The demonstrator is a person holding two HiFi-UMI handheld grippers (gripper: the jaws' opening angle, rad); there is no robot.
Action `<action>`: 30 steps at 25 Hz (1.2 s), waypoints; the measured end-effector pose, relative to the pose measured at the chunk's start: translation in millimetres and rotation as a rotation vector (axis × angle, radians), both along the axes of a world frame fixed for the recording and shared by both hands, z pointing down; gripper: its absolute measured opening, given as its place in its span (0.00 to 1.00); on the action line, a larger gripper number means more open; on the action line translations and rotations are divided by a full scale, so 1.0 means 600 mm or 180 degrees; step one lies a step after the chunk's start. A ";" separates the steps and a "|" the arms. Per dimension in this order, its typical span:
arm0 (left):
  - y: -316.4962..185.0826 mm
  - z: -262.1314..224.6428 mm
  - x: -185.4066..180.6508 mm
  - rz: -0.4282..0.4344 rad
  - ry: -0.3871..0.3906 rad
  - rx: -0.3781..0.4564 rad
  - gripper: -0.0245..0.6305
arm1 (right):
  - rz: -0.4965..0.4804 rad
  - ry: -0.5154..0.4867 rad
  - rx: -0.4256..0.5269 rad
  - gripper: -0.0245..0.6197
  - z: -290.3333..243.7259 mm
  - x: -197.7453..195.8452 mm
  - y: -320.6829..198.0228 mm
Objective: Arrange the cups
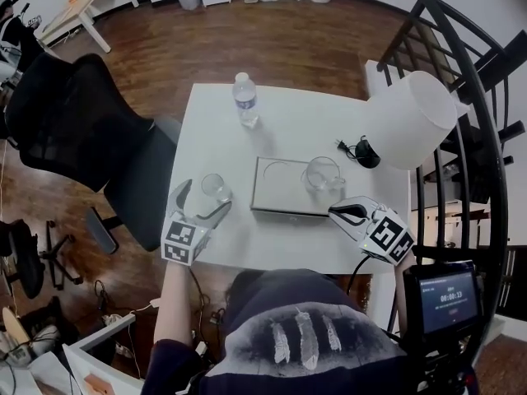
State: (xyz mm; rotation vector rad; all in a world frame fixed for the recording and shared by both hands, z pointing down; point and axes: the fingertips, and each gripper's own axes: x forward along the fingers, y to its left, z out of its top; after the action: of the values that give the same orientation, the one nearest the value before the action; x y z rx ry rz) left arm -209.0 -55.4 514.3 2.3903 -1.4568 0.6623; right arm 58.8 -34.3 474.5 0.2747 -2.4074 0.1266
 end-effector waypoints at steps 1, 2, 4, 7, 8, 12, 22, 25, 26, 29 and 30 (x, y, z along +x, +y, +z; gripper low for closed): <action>-0.005 0.009 0.002 0.0007 0.0028 0.0011 0.78 | 0.0005 0.0014 -0.0006 0.04 0.001 0.000 0.001; -0.009 0.018 0.003 0.0008 0.0051 0.0014 0.78 | 0.0002 0.0029 -0.0013 0.04 0.002 -0.001 0.002; -0.013 0.033 0.005 0.0019 0.0075 0.0009 0.78 | -0.0009 0.0051 -0.0018 0.04 0.001 -0.002 0.004; -0.019 0.039 0.015 0.0093 0.0130 0.0066 0.78 | 0.0017 0.0049 -0.0013 0.04 -0.003 -0.001 0.004; -0.020 0.040 0.018 0.0127 0.0157 0.0092 0.78 | 0.0029 0.0051 -0.0013 0.04 -0.003 0.001 0.004; -0.023 0.051 0.017 0.0218 0.0251 0.0124 0.77 | 0.0060 0.0071 -0.0035 0.04 -0.001 0.001 0.005; -0.030 0.062 0.016 0.0352 0.0166 0.0179 0.47 | 0.0046 0.0078 -0.0048 0.04 0.002 -0.021 0.010; -0.033 0.061 0.018 0.0355 0.0167 0.0184 0.46 | 0.0062 0.0087 -0.0041 0.04 0.002 -0.018 0.011; -0.034 0.061 0.018 0.0353 0.0176 0.0180 0.46 | 0.0073 0.0092 -0.0040 0.04 0.003 -0.017 0.011; -0.034 0.063 0.017 0.0347 0.0192 0.0158 0.46 | 0.0112 0.0106 -0.0046 0.04 0.008 -0.010 0.016; -0.034 0.063 0.017 0.0349 0.0196 0.0151 0.46 | 0.0125 0.0109 -0.0049 0.04 0.009 -0.007 0.017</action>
State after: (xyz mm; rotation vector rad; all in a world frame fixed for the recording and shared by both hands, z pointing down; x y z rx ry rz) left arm -198.9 -75.8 552.1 2.5182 -1.3393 0.5792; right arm 54.4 -24.1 480.0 0.3147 -2.3669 0.1569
